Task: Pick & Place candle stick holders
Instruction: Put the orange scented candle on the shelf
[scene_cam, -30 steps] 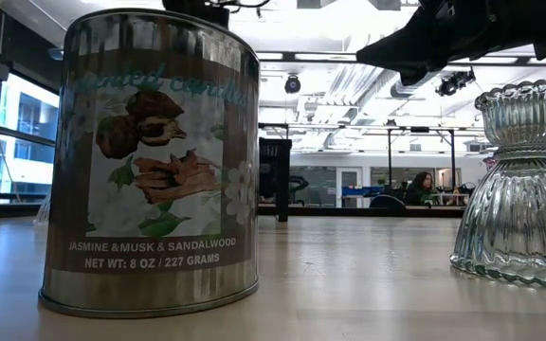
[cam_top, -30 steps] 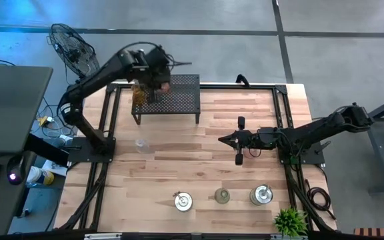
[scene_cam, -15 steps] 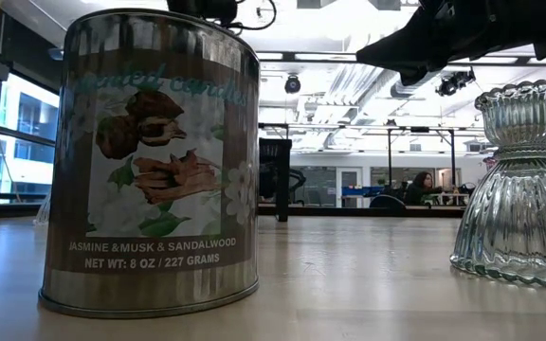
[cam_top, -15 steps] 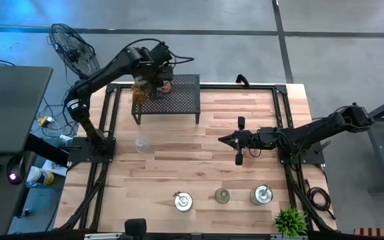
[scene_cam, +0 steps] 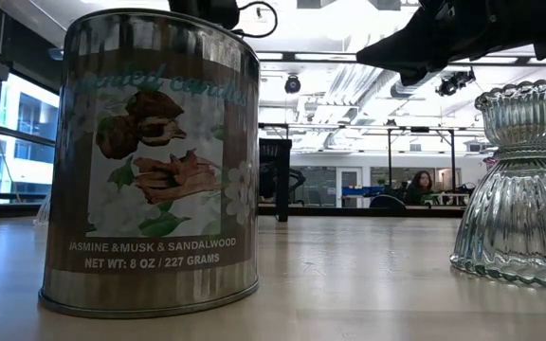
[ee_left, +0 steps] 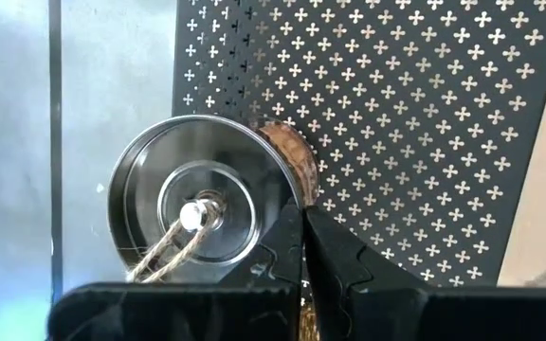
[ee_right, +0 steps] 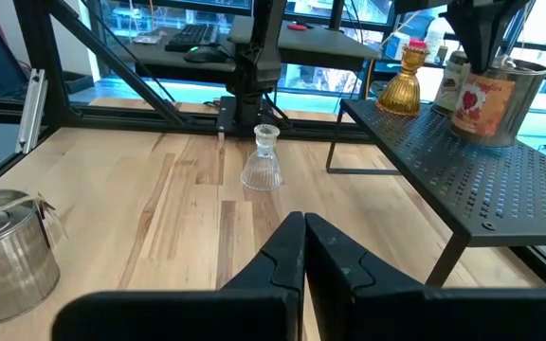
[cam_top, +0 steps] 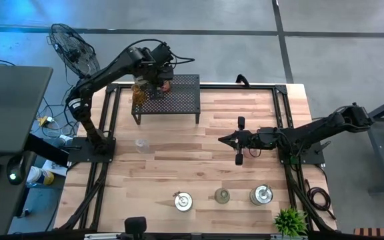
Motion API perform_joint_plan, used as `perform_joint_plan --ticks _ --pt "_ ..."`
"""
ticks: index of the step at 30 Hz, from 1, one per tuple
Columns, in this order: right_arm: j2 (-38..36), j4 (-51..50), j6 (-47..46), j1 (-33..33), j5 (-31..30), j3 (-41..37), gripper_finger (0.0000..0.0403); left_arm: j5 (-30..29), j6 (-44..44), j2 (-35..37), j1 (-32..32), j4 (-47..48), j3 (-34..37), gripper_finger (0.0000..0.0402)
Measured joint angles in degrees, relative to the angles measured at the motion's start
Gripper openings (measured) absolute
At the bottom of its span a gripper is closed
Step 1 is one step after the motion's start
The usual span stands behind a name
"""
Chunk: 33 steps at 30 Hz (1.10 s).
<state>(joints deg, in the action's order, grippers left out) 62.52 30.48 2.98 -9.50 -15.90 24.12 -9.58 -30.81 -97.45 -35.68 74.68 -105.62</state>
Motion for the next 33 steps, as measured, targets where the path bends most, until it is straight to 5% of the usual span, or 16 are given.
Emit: perform_joint_plan --ticks 23,33 --pt "0.0 0.0 -0.1 0.0 1.4 0.0 0.0002 2.7 1.3 -0.1 -2.3 -0.2 0.1 0.0001" --pt "0.0 0.0 -0.1 0.0 1.4 0.0 0.0001 -1.5 2.5 -1.6 -2.2 -1.2 0.0 0.0002"
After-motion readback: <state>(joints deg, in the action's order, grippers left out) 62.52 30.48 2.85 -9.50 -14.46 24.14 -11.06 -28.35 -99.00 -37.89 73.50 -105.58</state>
